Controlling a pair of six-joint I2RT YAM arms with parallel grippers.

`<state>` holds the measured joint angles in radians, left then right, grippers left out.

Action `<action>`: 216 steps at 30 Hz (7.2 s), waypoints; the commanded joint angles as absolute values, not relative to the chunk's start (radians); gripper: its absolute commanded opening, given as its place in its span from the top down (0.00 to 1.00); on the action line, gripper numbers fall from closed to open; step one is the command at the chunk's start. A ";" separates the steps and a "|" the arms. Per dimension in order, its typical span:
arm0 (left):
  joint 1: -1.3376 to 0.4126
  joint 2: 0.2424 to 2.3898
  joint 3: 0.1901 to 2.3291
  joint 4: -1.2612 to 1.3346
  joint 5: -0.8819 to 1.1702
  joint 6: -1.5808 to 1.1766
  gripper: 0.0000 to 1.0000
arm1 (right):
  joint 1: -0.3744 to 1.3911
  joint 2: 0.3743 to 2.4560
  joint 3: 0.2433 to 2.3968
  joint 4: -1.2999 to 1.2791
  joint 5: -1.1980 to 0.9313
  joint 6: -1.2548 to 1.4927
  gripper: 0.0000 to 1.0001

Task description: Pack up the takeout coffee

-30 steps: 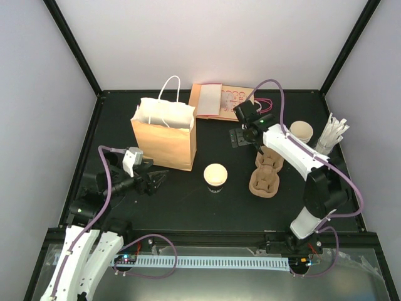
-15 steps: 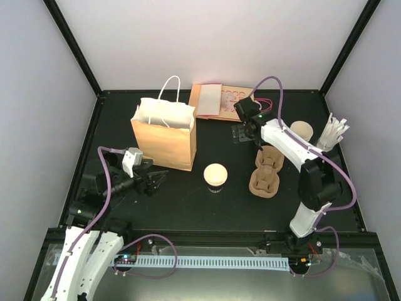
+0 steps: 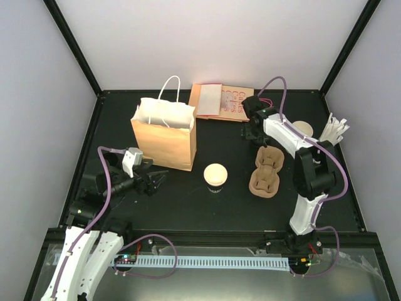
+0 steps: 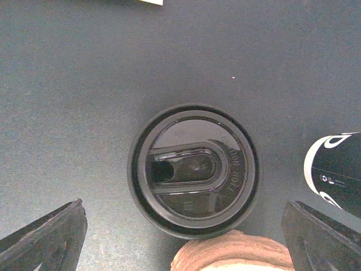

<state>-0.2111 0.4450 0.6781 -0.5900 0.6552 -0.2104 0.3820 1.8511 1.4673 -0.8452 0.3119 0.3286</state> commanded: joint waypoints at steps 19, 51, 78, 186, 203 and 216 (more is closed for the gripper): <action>-0.215 0.447 0.675 -0.565 0.652 -0.195 0.01 | 0.336 1.921 1.512 -0.834 0.312 0.351 0.06; -0.215 0.455 0.674 -0.566 0.652 -0.194 0.01 | 0.319 2.007 1.562 -0.851 0.342 0.328 0.19; -0.215 0.464 0.675 -0.564 0.653 -0.194 0.01 | 0.388 1.788 1.505 -0.879 0.308 0.287 0.25; -0.464 0.674 0.473 -0.192 0.441 -0.673 0.01 | 0.976 1.194 0.950 -0.443 0.347 0.321 0.00; -0.459 0.651 0.371 -0.011 0.545 -0.697 0.01 | 0.970 1.133 0.867 -0.375 0.215 0.295 0.02; -0.491 0.819 0.400 0.092 0.576 -0.696 0.15 | 0.971 1.298 0.982 -0.558 0.122 0.351 0.00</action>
<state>-0.4805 0.7986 0.3668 0.0093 0.5652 -0.6922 0.9707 1.2671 0.9276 -0.4885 0.1390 0.3222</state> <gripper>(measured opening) 0.873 1.000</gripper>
